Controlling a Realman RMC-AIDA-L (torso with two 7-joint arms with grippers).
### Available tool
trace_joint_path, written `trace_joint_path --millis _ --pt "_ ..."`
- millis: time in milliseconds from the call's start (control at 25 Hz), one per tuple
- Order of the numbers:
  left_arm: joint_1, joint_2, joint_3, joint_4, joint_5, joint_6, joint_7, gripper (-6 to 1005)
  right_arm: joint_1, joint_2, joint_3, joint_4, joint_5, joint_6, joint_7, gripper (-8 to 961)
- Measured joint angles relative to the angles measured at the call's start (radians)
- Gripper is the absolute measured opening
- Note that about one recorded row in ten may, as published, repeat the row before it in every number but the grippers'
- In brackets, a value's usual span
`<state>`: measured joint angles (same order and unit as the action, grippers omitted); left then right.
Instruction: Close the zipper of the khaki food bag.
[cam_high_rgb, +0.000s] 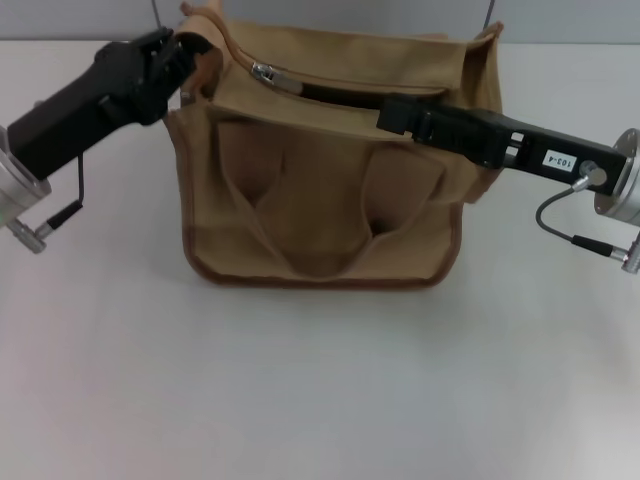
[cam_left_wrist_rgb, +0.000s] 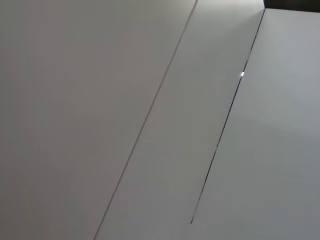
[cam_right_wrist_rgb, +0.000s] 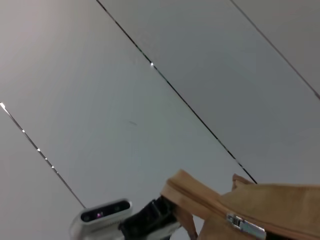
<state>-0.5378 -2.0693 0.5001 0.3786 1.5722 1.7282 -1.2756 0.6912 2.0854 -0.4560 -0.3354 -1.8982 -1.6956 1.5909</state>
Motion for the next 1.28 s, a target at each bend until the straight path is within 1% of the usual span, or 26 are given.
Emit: trace_joint_path --millis 160,320,440,480,520,560,680,760,800,960,1160,1280 --pt "-0.03 -0.001 0.004 0.041 -0.014 -0.002 -0.058 21 -0.02 0.001 0.005 0.01 0.002 -0.012 -0.034 757" --pt "-0.047 -0.004 0.009 0.046 -0.024 0.001 -0.065 21 -0.033 0.001 0.005 0.025 0.024 -0.029 -0.059 757" --pt "-0.055 -0.005 0.026 0.046 -0.024 0.006 -0.063 21 -0.038 0.001 0.001 0.031 0.037 -0.04 -0.078 757" --pt "-0.057 -0.006 0.062 0.046 -0.024 0.008 -0.052 22 -0.032 0.001 0.0 0.037 0.038 -0.042 -0.084 757" --pt "-0.057 -0.006 0.062 0.046 -0.024 0.008 -0.052 22 -0.032 0.001 0.0 0.037 0.038 -0.042 -0.084 757" --pt "-0.055 -0.007 0.079 0.046 -0.024 0.009 -0.047 22 -0.023 0.001 0.0 0.038 0.04 -0.042 -0.085 757" --pt "-0.054 -0.007 0.082 0.045 -0.024 0.009 -0.047 22 -0.006 0.001 0.002 0.041 0.043 -0.042 -0.084 757" --pt "-0.053 -0.008 0.084 0.042 -0.025 0.012 -0.047 22 0.029 0.001 0.0 0.046 0.044 -0.036 -0.079 757" --pt "-0.053 -0.008 0.084 0.042 -0.025 0.012 -0.047 22 0.029 0.001 0.0 0.046 0.044 -0.036 -0.079 758" --pt "-0.052 -0.008 0.08 0.039 -0.027 0.013 -0.047 22 0.077 0.001 -0.004 0.07 0.04 -0.002 -0.078 758" --pt "-0.052 -0.008 0.08 0.039 -0.032 0.013 -0.047 22 0.093 0.003 -0.034 0.086 0.042 0.05 -0.086 758" --pt "-0.051 -0.008 0.083 0.039 -0.037 0.013 -0.047 22 0.101 0.004 -0.039 0.104 0.042 0.059 -0.105 758"
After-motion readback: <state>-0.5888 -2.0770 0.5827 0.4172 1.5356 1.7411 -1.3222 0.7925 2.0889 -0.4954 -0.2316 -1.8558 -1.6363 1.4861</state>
